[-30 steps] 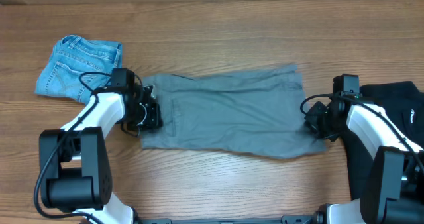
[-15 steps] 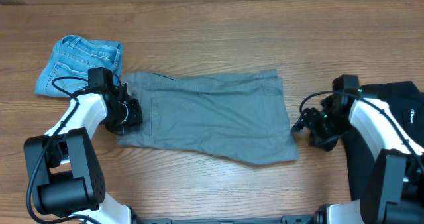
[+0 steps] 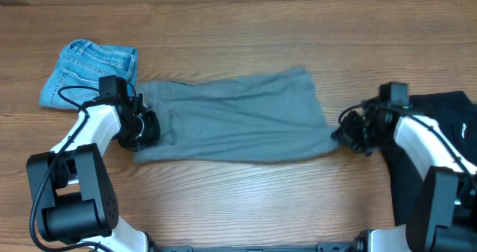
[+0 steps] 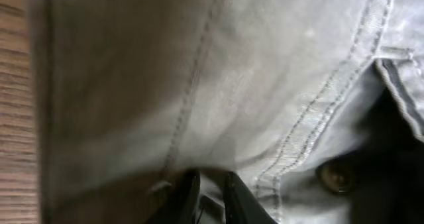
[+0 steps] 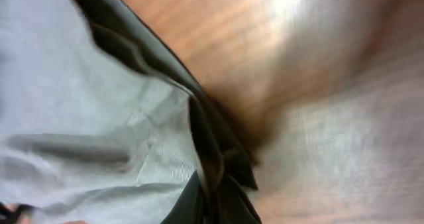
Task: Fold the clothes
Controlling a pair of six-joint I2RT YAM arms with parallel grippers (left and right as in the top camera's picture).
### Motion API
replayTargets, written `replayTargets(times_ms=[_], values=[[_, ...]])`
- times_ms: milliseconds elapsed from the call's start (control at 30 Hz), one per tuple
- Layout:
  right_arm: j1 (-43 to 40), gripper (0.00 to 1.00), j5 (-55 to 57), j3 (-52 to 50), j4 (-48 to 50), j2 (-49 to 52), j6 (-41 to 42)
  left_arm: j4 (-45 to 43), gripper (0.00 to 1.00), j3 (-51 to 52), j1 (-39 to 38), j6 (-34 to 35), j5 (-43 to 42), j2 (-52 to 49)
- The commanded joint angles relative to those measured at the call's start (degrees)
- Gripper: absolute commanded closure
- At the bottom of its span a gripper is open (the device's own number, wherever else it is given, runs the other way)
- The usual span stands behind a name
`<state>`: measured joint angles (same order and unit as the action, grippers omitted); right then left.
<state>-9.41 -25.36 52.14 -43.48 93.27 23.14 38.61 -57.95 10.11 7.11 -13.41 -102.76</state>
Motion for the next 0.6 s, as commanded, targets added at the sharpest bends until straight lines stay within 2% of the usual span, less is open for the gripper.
replayTargets(times_ms=[0, 33, 67, 133, 200, 367, 533, 567], values=[[-3.13, 0.83, 5.68, 5.62, -1.11, -0.87, -0.98, 0.42, 0.82, -1.09, 0.59, -0.74, 7.15, -1.36], [-3.52, 0.72, 5.62, 6.88, -2.01, -0.92, -2.78, 0.61, 0.81, -1.29, 0.59, -0.9, 6.43, -1.36], [-3.72, 0.66, 5.6, 7.82, -3.21, -0.92, -3.63, 0.81, 0.8, -1.44, 0.57, -1.25, 5.25, -1.36], [-3.91, 0.61, 5.27, 9.66, -7.06, -0.92, -3.72, 1.27, 0.76, -1.66, 0.57, -2.29, 2.47, -1.36], [-3.89, 0.59, 4.83, 11.21, -12.39, -0.92, -3.82, 1.99, 0.71, -2.05, 0.46, -3.5, 0.24, -1.36], [-2.23, 0.59, -4.46, 10.86, -22.36, -0.92, -10.36, 4.57, 0.68, -4.2, 0.24, -4.42, -0.28, -1.31], [6.08, 0.6, -5.86, 9.29, -25.57, -0.92, -11.21, 9.35, 0.67, -10.27, 0.17, -6.29, -4.48, -1.25], [10.05, 0.6, -5.84, 8.35, -24.85, -0.92, -10.16, 11.02, 0.67, -12.35, 0.09, -7.26, -6.08, -1.22]])
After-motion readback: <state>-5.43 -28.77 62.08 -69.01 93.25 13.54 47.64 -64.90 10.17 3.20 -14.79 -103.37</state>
